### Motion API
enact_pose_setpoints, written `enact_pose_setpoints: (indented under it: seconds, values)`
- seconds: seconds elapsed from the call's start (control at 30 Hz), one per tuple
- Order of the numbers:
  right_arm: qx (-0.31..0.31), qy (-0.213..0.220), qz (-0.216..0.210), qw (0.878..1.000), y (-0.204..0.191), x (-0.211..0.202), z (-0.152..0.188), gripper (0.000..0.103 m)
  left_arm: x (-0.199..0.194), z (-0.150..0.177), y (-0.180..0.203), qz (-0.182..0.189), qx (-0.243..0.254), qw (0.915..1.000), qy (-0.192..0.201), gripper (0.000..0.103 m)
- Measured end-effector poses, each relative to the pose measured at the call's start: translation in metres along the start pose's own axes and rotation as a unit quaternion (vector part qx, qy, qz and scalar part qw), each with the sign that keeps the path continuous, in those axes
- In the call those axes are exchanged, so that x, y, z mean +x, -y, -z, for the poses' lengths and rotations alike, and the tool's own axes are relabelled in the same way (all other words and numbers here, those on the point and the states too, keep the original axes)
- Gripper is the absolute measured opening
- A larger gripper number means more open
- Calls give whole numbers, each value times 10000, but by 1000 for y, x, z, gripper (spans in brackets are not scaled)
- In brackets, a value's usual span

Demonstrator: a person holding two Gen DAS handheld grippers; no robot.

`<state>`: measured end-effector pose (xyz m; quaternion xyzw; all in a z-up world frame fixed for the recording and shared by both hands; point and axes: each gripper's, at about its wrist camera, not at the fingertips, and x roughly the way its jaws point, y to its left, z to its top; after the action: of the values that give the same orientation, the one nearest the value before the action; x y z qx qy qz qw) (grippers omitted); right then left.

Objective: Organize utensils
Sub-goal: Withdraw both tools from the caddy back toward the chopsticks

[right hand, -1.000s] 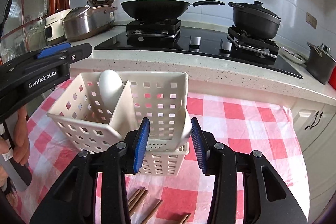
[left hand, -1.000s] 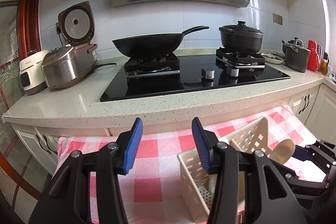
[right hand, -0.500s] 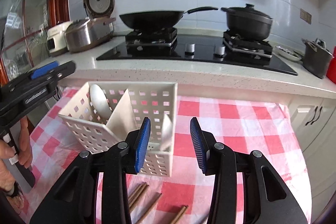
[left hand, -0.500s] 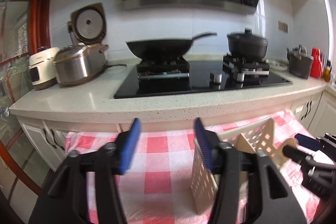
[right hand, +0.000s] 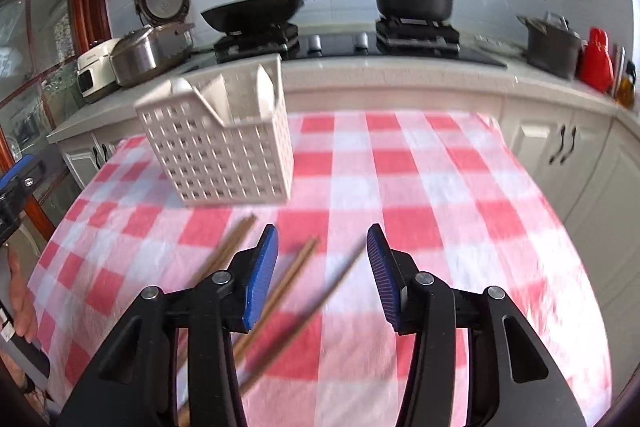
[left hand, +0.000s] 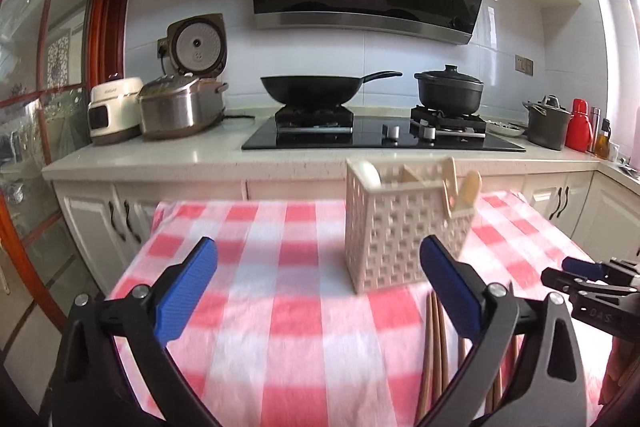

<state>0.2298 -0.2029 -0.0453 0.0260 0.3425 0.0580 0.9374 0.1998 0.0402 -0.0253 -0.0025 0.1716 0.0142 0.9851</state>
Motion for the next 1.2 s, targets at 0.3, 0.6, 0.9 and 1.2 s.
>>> enact_pose_setpoints:
  seconds: [0.3,0.6,0.9,1.2]
  values:
    - [342,-531,346,9974,12,25,36,45,-35,52,2,84,33,9999,-48,98]
    - [497,-950,666,9920,4,57,35,45,-41,58,-5,102,82,9999,78,98]
    - [411,-1036,989,9888,2,69,29,38,-34,66,-19,76,27,10000,-47,98]
    - [176,-1159,720,9905,6,59,34,13,-32,68,-20,117,10,9998,-156,98]
